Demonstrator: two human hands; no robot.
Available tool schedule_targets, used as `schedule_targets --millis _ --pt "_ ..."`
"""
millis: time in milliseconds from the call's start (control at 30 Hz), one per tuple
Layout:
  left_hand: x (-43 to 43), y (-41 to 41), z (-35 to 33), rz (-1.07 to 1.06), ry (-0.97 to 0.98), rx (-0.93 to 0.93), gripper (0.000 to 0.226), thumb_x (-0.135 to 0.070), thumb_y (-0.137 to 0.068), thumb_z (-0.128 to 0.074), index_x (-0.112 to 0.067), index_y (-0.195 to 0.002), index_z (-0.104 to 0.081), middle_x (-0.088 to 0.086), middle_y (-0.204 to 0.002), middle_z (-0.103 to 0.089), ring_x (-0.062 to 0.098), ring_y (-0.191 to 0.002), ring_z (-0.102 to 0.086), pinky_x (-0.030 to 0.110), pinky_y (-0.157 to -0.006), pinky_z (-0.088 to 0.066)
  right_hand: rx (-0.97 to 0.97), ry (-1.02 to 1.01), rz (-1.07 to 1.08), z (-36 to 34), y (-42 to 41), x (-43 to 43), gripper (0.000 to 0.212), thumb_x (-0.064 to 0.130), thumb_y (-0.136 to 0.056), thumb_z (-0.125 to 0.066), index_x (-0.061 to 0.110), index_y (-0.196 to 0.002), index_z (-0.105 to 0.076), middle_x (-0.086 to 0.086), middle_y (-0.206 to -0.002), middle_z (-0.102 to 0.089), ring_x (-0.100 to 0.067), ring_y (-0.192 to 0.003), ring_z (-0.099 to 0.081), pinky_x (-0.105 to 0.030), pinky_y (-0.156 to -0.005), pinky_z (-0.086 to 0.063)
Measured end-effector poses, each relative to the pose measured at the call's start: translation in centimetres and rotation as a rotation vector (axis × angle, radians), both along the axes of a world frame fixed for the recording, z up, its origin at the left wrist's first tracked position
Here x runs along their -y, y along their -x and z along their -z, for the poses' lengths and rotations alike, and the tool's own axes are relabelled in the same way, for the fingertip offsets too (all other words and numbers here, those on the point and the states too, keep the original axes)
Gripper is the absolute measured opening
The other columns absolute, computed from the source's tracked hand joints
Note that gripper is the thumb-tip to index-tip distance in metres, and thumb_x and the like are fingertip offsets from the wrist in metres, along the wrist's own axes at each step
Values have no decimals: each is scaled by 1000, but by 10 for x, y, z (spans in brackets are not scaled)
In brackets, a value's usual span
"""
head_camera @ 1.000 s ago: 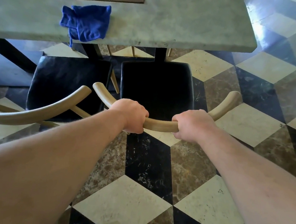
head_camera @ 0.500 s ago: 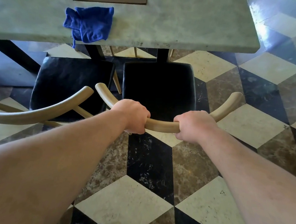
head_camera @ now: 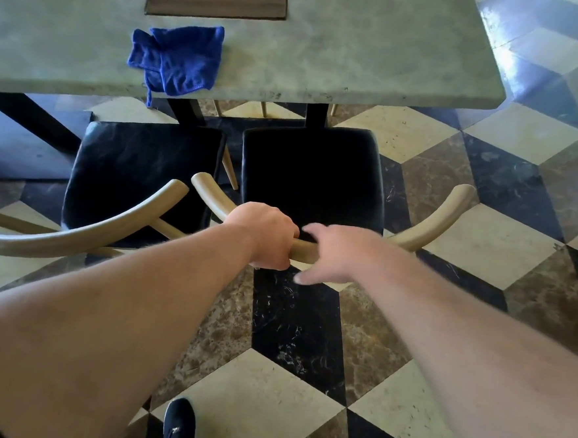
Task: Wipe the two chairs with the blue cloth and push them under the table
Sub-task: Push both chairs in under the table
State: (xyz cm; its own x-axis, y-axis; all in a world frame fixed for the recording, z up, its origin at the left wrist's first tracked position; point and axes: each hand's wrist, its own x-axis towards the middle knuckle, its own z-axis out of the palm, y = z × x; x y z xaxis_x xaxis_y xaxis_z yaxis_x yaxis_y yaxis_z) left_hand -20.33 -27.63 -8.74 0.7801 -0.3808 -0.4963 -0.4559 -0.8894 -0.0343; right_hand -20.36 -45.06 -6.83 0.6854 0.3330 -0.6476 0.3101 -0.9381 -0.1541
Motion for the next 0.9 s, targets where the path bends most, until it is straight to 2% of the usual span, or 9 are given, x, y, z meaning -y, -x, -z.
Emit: schedule_targets --millis 133,267,433,533,600,667,767,833,900 --pt "-4 -1 7 74 1 46 25 -36 -89 -63 -27 -73 -47 -10 -65 -61 10 -56 -57 27 -46 -33 17 -63 109 10 3 -46 78 57 -65 -80 26 -127 -44 8 -83 -64 -19 -69 -63 -35 -60 -49" --pt "-6 -2 9 58 64 10 28 -40 -91 -63 -25 -74 -46 -8 -69 -61 13 -61 -58 31 -53 -42 119 -31 72 15 5 -39 87 70 -61 -78 33 -132 -43 14 -80 -62 -18 -70 -62 -34 -59 -49" --pt "-9 -1 6 79 124 24 22 -46 -93 -68 -25 -99 -65 -4 -94 -59 20 -89 -55 40 -75 -41 206 -29 76 20 7 -41 83 79 -58 -74 40 -124 -44 16 -81 -66 -17 -68 -61 -35 -59 -54" --pt "-32 2 4 87 217 63 37 -48 -88 -71 -27 -118 -65 -3 -106 -57 22 -98 -53 41 -83 -43 251 22 88 19 11 -44 57 76 -65 -64 43 -110 -52 19 -71 -60 -7 -58 -55 -25 -47 -38" --pt "-68 3 5 82 248 129 45 -41 -90 -69 -27 -130 -57 -2 -120 -59 23 -112 -53 43 -100 -44 250 87 82 17 11 -48 41 70 -72 -60 46 -106 -57 18 -69 -58 -5 -58 -53 -25 -46 -35" --pt "-112 3 8 106 240 203 53 -31 -95 -63 -27 -146 -48 2 -141 -55 26 -134 -46 47 -122 -29 242 142 90 15 10 -51 32 66 -76 -60 46 -100 -60 18 -69 -59 -5 -60 -55 -25 -45 -35" --pt "-168 5 10 81 163 233 84 -25 -98 -55 -36 -167 -8 3 -175 -16 29 -162 -8 59 -129 1 217 193 92 14 11 -53 31 67 -76 -58 44 -97 -61 17 -72 -61 -6 -63 -58 -27 -48 -42" --pt "-192 9 10 -31 163 223 95 -30 -96 -57 -40 -165 8 4 -178 -4 31 -163 -6 61 -130 -3 195 202 112 14 12 -54 32 67 -76 -59 44 -98 -60 18 -75 -63 -7 -67 -61 -31 -55 -52" --pt "-212 16 12 -197 182 212 104 -39 -93 -65 -39 -165 10 2 -177 -13 33 -157 -26 57 -127 -25 178 213 128 15 12 -55 31 67 -77 -60 43 -97 -60 18 -77 -64 -8 -70 -62 -36 -62 -57"
